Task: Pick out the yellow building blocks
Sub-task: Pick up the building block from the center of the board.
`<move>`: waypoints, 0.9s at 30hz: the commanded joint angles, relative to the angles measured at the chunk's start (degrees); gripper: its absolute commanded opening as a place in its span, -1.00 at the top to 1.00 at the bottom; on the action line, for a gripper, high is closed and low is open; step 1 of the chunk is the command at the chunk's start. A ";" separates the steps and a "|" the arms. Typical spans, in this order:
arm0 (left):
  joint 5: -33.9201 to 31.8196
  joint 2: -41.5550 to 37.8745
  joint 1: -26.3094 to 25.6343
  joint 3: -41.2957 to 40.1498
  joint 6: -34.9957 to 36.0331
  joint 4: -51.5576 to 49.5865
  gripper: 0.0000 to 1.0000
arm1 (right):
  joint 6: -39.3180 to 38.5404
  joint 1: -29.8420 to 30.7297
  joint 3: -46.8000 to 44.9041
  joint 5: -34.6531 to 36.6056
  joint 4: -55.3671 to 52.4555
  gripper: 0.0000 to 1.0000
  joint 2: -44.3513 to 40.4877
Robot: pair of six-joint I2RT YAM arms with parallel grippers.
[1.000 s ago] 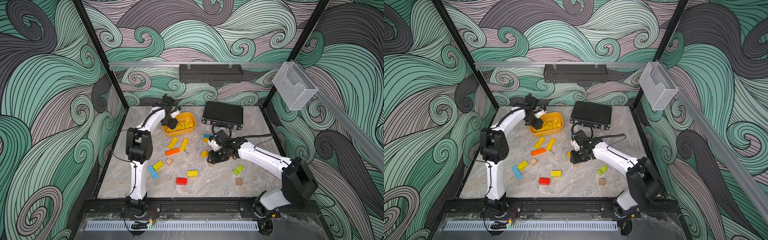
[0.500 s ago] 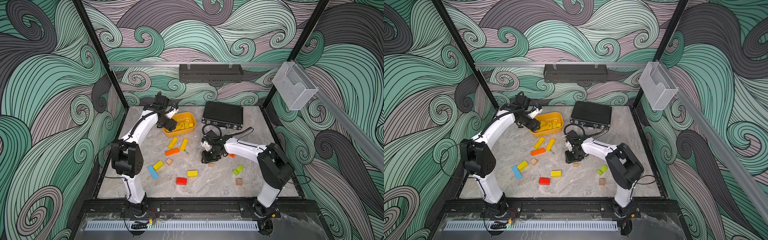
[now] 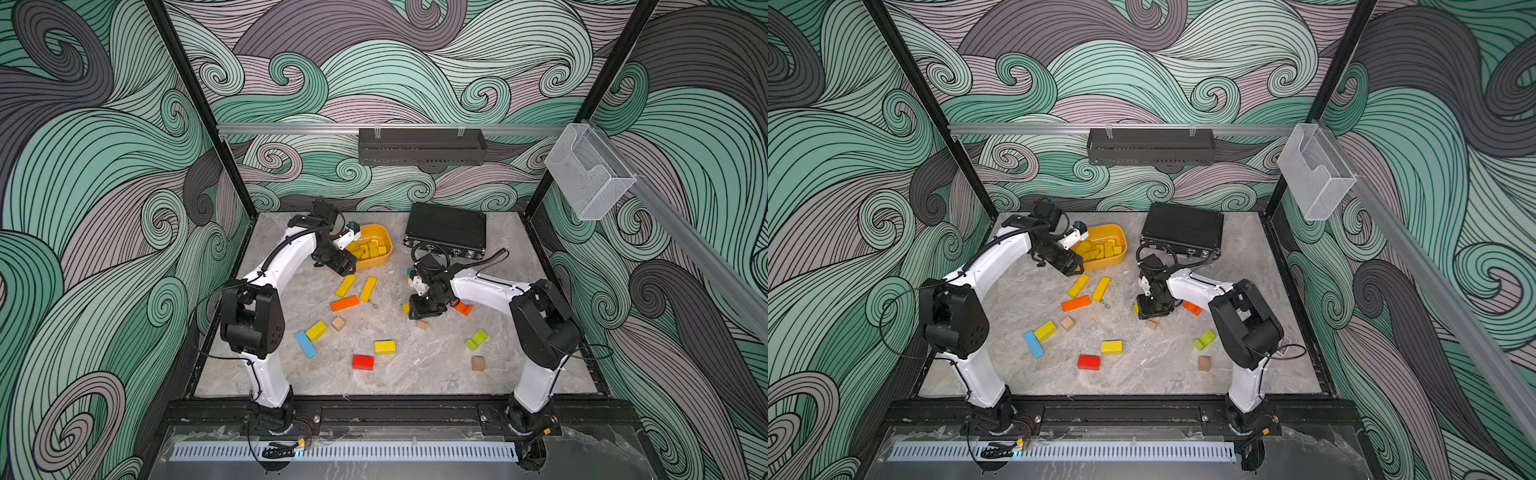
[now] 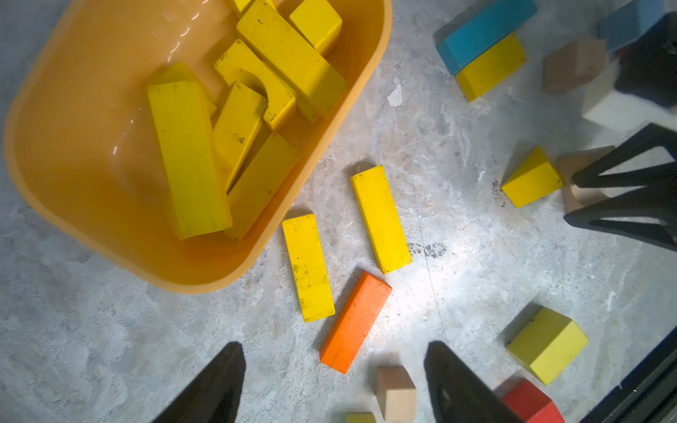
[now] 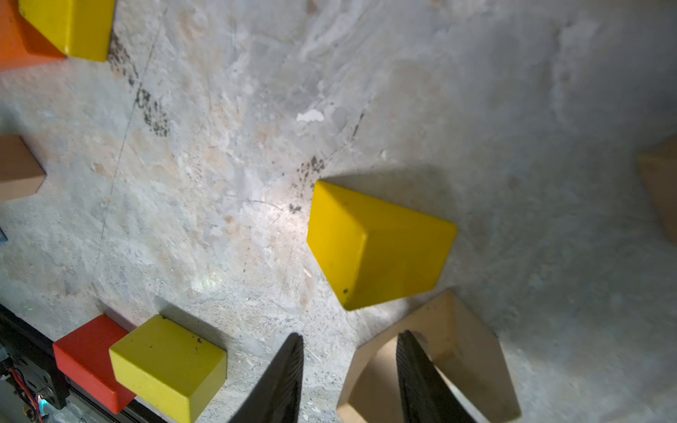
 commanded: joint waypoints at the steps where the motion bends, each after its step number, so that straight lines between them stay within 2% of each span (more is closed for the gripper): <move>1: 3.80 -1.98 -0.21 -1.05 1.53 -1.81 -0.55 | -1.34 -1.38 1.33 1.65 -2.04 0.12 0.47; 11: 3.73 0.25 -5.95 -3.39 4.28 -2.41 -0.51 | -3.69 -3.41 0.88 3.22 -2.50 0.12 -3.73; 18: -3.08 3.97 -11.27 -3.71 3.37 -0.77 -0.48 | -5.13 -3.47 1.51 4.50 -2.81 0.11 -6.21; 27: -6.85 10.18 -11.82 -0.76 -0.25 1.63 -0.50 | -5.09 -3.83 -0.99 5.31 -2.76 0.11 -8.91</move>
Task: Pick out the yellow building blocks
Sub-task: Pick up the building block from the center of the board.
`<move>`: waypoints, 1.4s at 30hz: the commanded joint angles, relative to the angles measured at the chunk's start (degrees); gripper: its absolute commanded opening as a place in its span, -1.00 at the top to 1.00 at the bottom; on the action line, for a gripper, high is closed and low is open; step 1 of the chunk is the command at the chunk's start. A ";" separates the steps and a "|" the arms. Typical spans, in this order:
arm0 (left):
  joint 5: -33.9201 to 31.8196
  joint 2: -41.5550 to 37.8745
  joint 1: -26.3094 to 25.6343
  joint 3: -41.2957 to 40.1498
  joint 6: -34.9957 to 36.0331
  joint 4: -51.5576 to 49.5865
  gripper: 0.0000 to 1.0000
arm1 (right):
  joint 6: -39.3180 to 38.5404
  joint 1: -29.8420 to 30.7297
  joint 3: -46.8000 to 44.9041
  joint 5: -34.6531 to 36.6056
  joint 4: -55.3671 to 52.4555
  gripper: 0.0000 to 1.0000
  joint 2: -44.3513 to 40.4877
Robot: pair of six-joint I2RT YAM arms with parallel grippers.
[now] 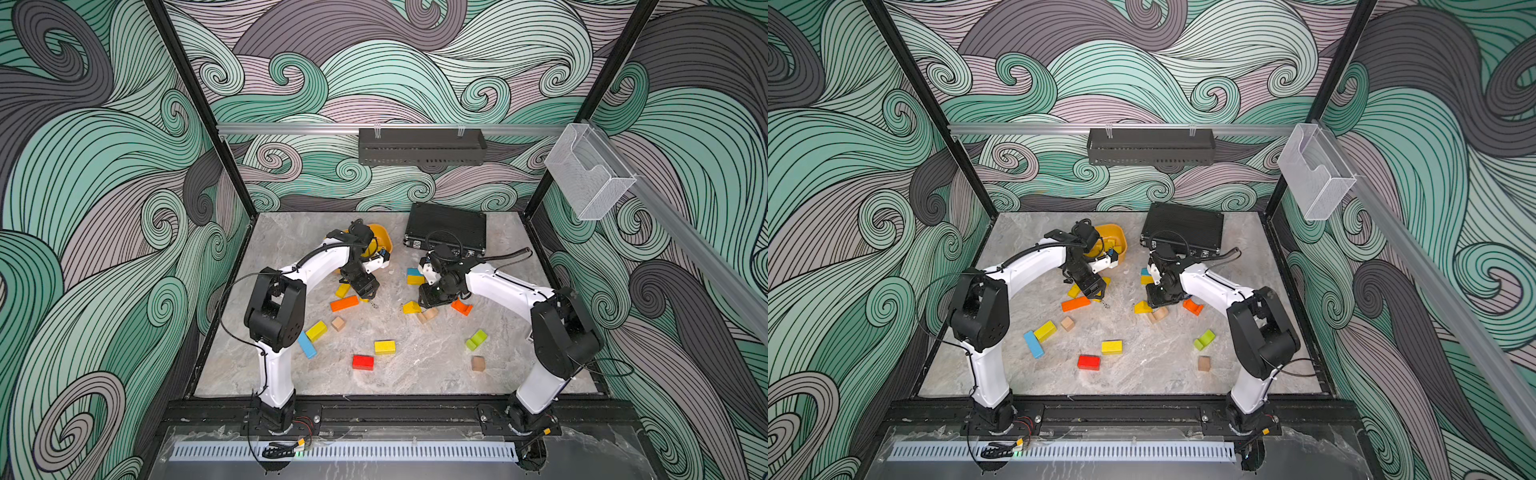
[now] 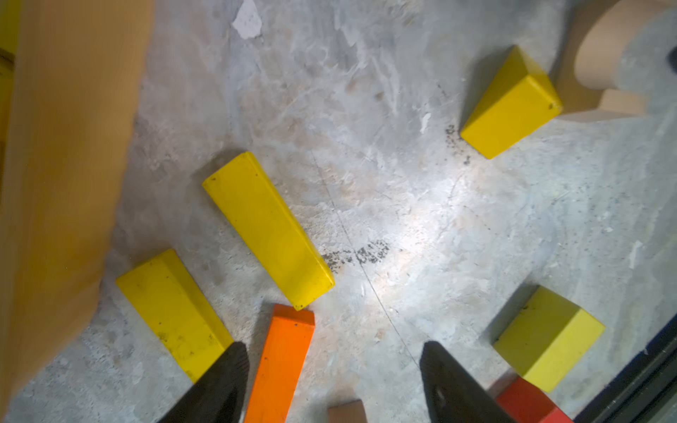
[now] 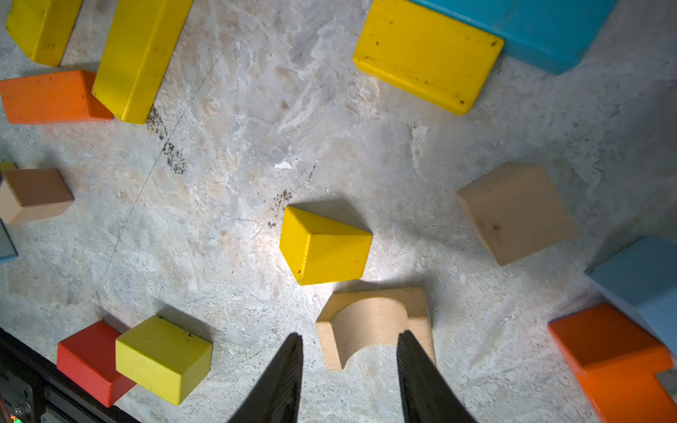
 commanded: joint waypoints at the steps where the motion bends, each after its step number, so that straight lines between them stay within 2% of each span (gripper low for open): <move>1: -2.40 3.24 0.18 2.83 -2.07 0.24 -0.50 | -0.51 -0.28 -1.42 1.33 -1.18 0.11 -3.03; 9: -4.07 8.43 -0.24 5.26 -3.35 0.50 -0.41 | -0.47 -0.44 -3.37 2.16 -1.37 0.10 -6.31; 30: -6.49 12.01 -1.84 6.04 -3.07 1.99 -0.06 | 0.14 -0.56 -5.44 2.34 -1.54 0.10 -8.48; 37: -7.78 13.10 -2.54 6.96 -2.34 1.72 0.12 | -0.03 -0.56 -5.86 2.74 -1.58 0.10 -9.07; 42: -8.05 13.93 -2.63 7.28 -2.26 1.28 0.41 | -0.63 -0.58 -5.82 2.93 -1.54 0.10 -9.53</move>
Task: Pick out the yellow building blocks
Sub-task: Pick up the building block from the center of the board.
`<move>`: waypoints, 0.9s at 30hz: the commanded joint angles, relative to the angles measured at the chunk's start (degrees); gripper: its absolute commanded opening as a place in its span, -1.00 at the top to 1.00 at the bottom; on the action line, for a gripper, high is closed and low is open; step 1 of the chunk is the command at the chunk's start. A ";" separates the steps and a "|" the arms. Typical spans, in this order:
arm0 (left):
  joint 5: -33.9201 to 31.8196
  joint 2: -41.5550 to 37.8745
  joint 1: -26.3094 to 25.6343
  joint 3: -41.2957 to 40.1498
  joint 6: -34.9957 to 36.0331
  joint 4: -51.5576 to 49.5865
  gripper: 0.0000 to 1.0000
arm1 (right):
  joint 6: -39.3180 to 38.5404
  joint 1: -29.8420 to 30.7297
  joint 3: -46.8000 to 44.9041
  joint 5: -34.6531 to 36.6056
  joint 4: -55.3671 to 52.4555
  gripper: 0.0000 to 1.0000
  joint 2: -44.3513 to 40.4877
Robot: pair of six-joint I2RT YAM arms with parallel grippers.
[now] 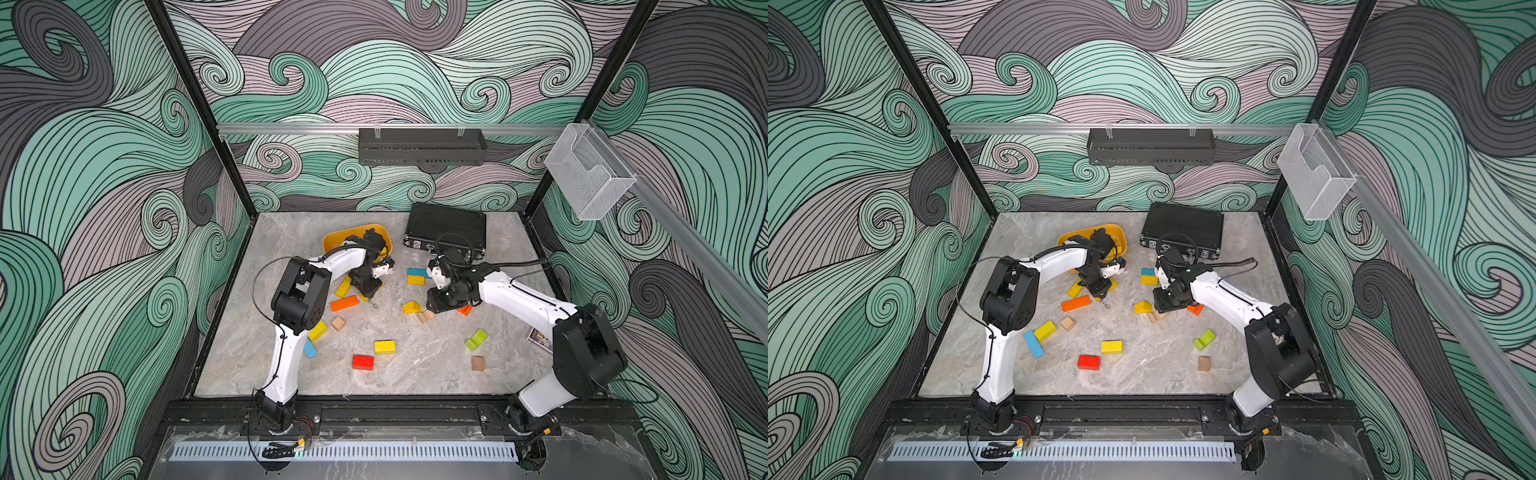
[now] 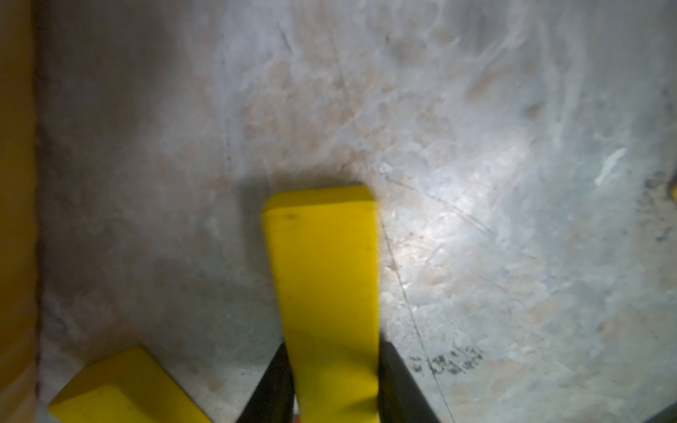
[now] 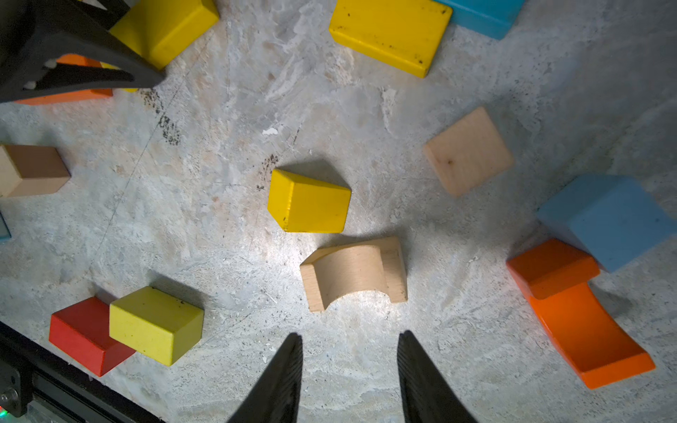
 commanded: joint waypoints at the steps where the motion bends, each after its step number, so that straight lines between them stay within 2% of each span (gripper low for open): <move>1: -0.76 1.48 -0.42 1.57 0.32 -1.26 0.45 | -0.89 -0.20 -0.52 1.15 -0.62 0.09 -1.61; 5: -1.21 1.81 -0.52 1.57 0.50 -1.51 0.56 | -1.53 -0.20 -0.48 1.41 -0.66 0.09 -1.57; 13: -0.86 0.71 -0.52 2.37 0.59 -3.21 0.95 | -3.01 -0.19 0.61 0.76 -0.38 0.08 -0.45; 22: 1.37 -4.01 -0.55 4.32 0.24 -6.44 1.00 | -4.49 -0.19 2.30 0.71 -0.08 0.07 1.32; 27: 1.27 -6.33 -0.35 8.65 -0.94 -8.81 1.00 | -5.47 -0.19 2.58 0.30 0.66 0.06 1.76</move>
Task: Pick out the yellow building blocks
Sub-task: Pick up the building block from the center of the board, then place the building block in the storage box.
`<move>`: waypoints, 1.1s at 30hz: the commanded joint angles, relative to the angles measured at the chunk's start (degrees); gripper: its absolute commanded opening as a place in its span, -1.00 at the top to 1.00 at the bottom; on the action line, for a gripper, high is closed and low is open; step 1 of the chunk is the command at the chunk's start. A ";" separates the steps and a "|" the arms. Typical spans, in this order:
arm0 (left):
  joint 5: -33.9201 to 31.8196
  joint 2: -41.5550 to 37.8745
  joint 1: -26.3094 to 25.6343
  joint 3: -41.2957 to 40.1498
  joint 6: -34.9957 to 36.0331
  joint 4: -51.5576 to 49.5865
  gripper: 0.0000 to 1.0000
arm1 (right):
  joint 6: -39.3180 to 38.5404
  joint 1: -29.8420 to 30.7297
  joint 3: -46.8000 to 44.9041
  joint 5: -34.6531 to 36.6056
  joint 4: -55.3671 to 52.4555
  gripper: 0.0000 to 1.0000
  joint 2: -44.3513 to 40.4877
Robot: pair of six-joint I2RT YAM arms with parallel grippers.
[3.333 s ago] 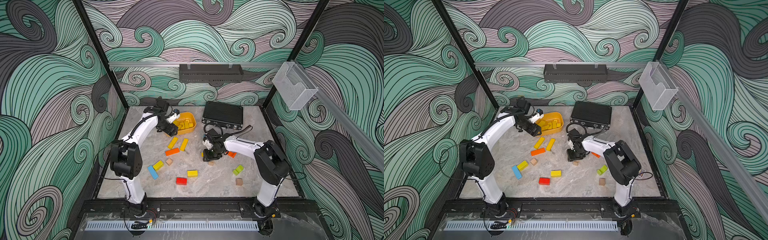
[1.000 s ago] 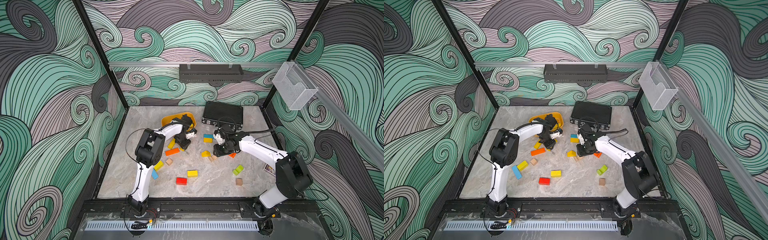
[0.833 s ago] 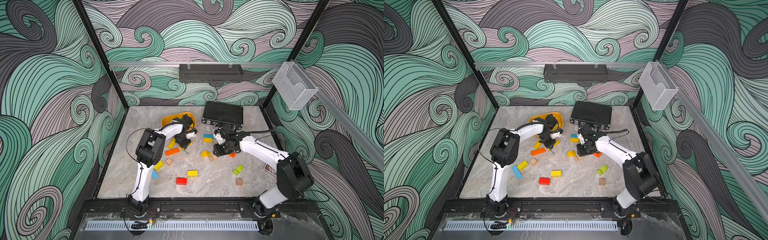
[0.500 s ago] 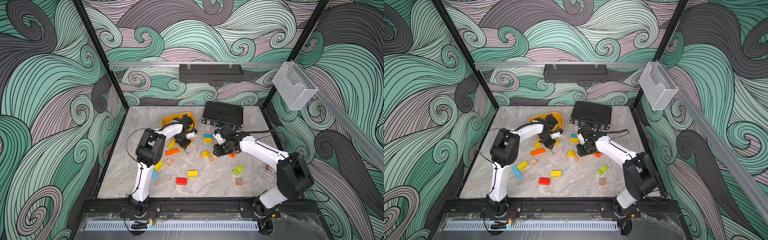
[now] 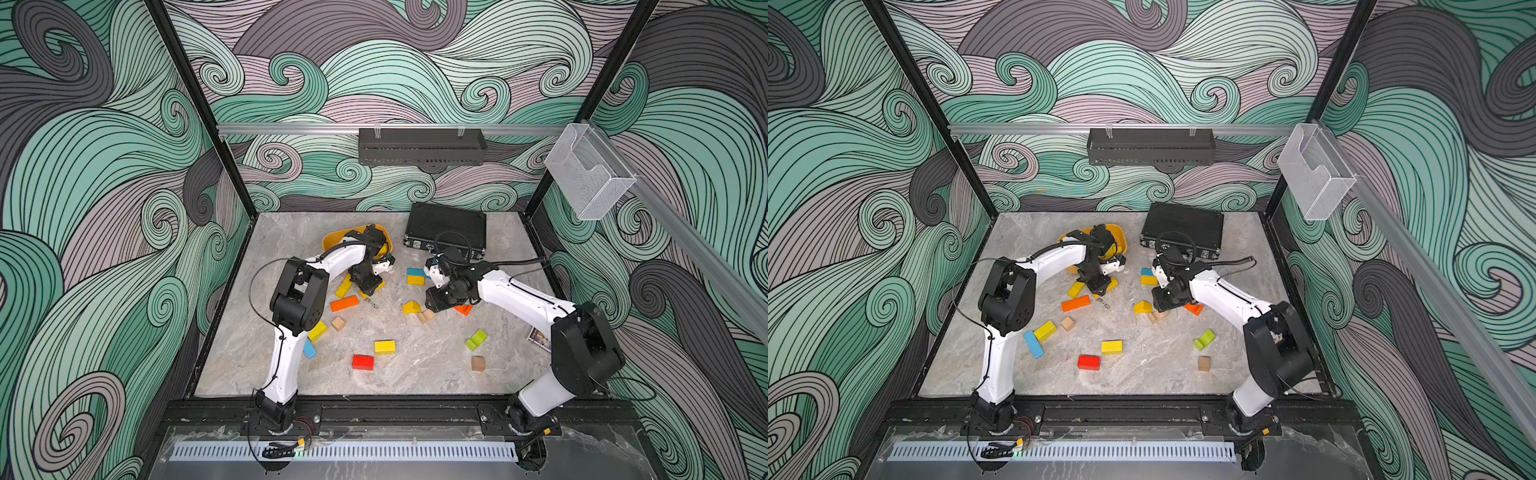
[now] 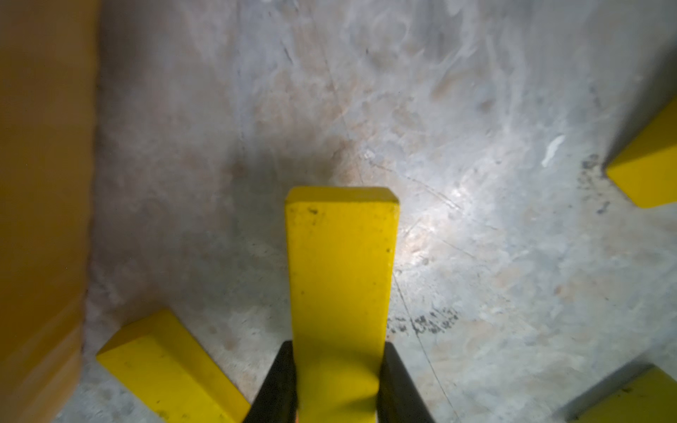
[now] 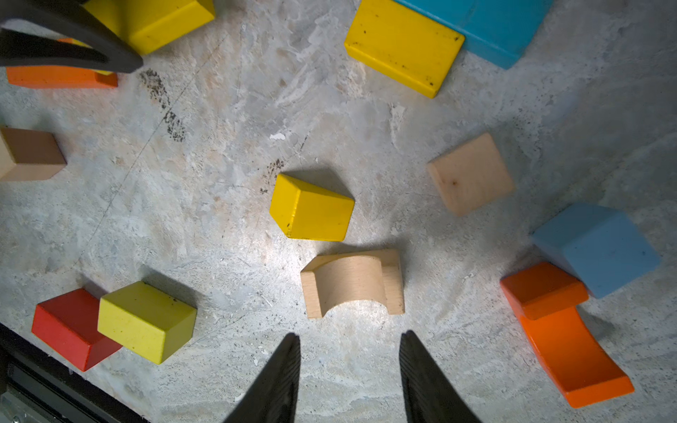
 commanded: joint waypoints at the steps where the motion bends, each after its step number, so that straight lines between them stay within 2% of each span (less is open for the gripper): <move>1: 0.74 -5.06 0.07 5.44 -1.06 -3.67 1.00 | -1.17 -0.18 1.62 -0.11 0.64 0.06 0.84; 9: -2.92 -4.48 3.61 13.76 -1.11 -3.42 0.94 | -1.96 0.28 5.59 -1.34 1.80 0.05 5.03; 19: -3.44 5.58 10.11 25.78 -1.74 -5.38 0.93 | -5.33 3.11 8.27 -0.22 2.63 0.03 9.67; 33: -4.88 11.15 11.18 26.71 -0.23 -3.75 0.85 | -7.70 5.95 8.81 2.42 3.46 0.00 13.43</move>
